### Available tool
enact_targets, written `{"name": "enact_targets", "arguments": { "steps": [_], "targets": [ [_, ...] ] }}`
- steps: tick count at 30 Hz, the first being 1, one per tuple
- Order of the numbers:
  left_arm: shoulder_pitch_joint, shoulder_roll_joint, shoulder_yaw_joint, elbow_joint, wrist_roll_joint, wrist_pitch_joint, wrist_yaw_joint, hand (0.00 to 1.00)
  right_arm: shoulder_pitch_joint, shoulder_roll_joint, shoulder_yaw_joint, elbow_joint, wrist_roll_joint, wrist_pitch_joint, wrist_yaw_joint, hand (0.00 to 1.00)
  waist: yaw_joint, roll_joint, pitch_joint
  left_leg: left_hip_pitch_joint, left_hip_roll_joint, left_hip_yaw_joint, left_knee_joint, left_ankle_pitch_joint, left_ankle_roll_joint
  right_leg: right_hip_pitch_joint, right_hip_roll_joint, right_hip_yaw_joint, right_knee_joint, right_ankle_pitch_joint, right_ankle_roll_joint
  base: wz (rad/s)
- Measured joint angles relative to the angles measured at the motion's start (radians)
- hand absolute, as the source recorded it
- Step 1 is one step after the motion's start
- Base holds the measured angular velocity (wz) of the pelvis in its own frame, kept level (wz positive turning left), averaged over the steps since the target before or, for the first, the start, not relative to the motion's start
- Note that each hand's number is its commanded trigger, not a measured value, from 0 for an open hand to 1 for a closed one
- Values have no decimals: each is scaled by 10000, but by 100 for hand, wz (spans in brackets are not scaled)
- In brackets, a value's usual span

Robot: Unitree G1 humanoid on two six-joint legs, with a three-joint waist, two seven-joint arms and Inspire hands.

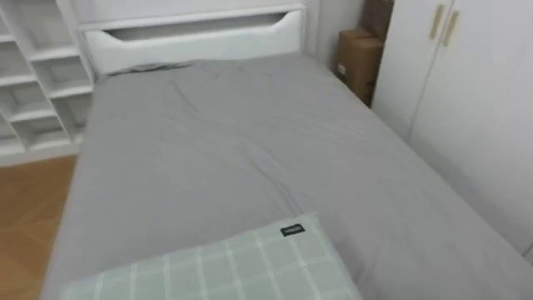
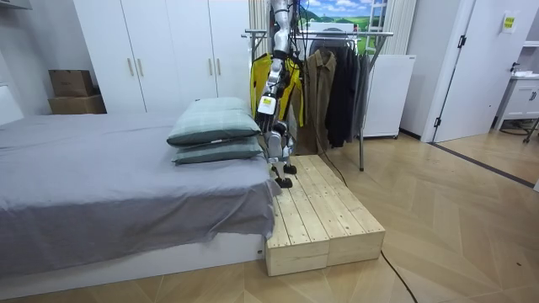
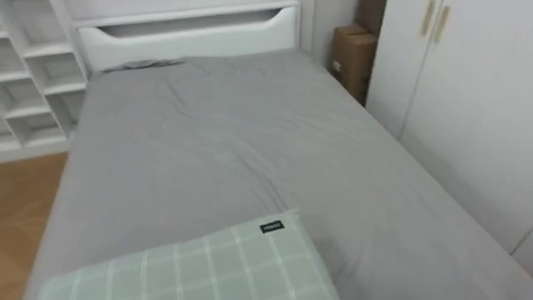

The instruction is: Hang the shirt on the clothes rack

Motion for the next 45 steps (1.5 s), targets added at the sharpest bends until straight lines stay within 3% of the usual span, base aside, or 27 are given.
{"name": "enact_targets", "arguments": {
  "steps": [6,7,10,16,21,23,24,27,33,38,43,45],
  "targets": [
    [351,-49,305,79,34,-16,124,0,-76,-3,13,23,-867,350,318,0,241,-182,26,34,-172,-500,156,-38,29,369,-27,-125,2,3,-25,32],
    [373,-67,399,84,48,22,123,0,-89,-6,25,32,-968,374,331,0,296,-175,73,-6,-204,-648,240,-91,38,420,-23,-110,-2,-4,-15,37],
    [450,-79,517,81,41,124,123,0,-196,6,181,141,-1033,455,530,0,405,-211,110,-124,-240,-954,463,-292,48,588,62,-98,-151,-20,12,30],
    [496,-80,631,-13,47,423,-84,0,-200,-5,265,297,-1070,608,1058,0,444,-178,75,-557,-271,-1589,1130,-475,10,741,251,-221,-151,-41,26,33],
    [472,-94,634,-11,688,508,-265,0,-146,-63,253,310,-737,784,1282,0,322,-166,66,-708,-284,-1621,1404,-479,-19,888,275,-481,-188,-192,-46,18],
    [448,-91,593,-7,857,529,-266,0,-95,-75,253,310,-552,796,1419,0,302,-186,54,-710,-356,-1615,1419,-472,-27,914,240,-401,-317,-377,26,4],
    [423,-117,578,-18,937,587,-281,0,-41,-114,253,311,-397,796,1508,0,276,-265,96,-721,-375,-1616,1394,-440,-31,882,226,-395,-355,-391,36,0],
    [436,-103,591,-28,1205,680,-279,0,137,-129,209,308,-181,793,1654,0,273,-226,-52,-689,-415,-1568,1256,-376,-3,932,167,-388,-399,-389,56,0],
    [284,-98,605,-320,1202,682,-255,0,121,-123,168,332,-194,793,1863,0,216,-306,-57,-628,-526,-1546,1063,-330,17,961,93,-386,-465,-344,85,3],
    [58,-114,561,-318,1134,488,-251,0,110,-114,273,328,-201,787,1831,0,264,-295,-5,-527,-544,-1542,999,-332,23,1064,96,-383,-442,-220,74,8],
    [38,-129,562,-310,1124,395,-250,0,-106,-100,481,375,-205,787,1800,0,296,-246,143,-517,-558,-1536,931,-333,24,1050,85,-373,-458,-217,77,0],
    [84,-140,560,-307,1124,395,-244,0,-106,-101,480,414,-199,788,1799,0,292,-233,156,-529,-558,-1536,912,-333,24,1026,85,-370,-459,-217,77,0]
  ]
}}
